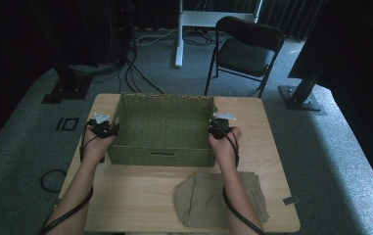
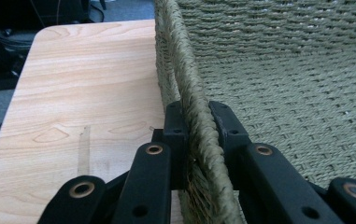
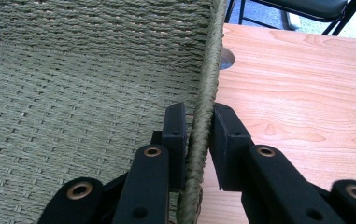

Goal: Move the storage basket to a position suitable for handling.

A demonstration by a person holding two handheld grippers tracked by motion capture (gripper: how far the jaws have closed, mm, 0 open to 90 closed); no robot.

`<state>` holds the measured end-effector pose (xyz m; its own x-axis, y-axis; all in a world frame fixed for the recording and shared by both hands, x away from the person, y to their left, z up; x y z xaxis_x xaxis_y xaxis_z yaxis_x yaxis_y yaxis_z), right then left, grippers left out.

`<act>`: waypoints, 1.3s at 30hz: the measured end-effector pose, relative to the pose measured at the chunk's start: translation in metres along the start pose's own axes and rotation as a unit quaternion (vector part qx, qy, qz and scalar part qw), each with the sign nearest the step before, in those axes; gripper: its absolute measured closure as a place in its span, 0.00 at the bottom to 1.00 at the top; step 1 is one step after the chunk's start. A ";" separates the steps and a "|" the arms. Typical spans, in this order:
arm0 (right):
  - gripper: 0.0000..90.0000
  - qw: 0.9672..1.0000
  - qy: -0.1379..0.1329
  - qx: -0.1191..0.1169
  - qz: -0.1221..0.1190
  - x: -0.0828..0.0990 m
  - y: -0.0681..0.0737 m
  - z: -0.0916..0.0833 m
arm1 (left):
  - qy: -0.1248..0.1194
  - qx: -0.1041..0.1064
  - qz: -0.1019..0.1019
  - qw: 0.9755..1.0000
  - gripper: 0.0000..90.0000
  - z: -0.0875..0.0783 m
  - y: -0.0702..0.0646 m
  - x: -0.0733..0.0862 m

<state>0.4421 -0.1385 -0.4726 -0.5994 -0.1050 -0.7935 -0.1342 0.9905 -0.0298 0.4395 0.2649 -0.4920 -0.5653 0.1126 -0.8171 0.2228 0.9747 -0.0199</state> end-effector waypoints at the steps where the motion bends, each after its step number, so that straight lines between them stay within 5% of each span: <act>1: 0.85 1.000 0.000 0.001 -0.002 0.000 -0.001 0.000 | 0.001 0.000 0.001 1.000 0.88 0.000 -0.002 0.000; 39: 0.85 1.000 0.014 0.019 -0.009 0.006 -0.075 -0.008 | 0.010 0.024 0.001 1.000 0.89 0.022 -0.074 -0.013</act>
<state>0.4423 -0.2139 -0.4708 -0.6188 -0.1242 -0.7757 -0.1152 0.9911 -0.0668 0.4477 0.1869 -0.4923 -0.5801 0.1196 -0.8057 0.2626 0.9638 -0.0460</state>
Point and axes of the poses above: each handheld gripper's, and its own axes: z roughly forward along the jaws, x roughly out of its underside, y roughly to its left, the point moved 1 cm from there along z, roughly forward along the jaws, and after that the axes turned 1 degree about x, right-handed, at the moved point
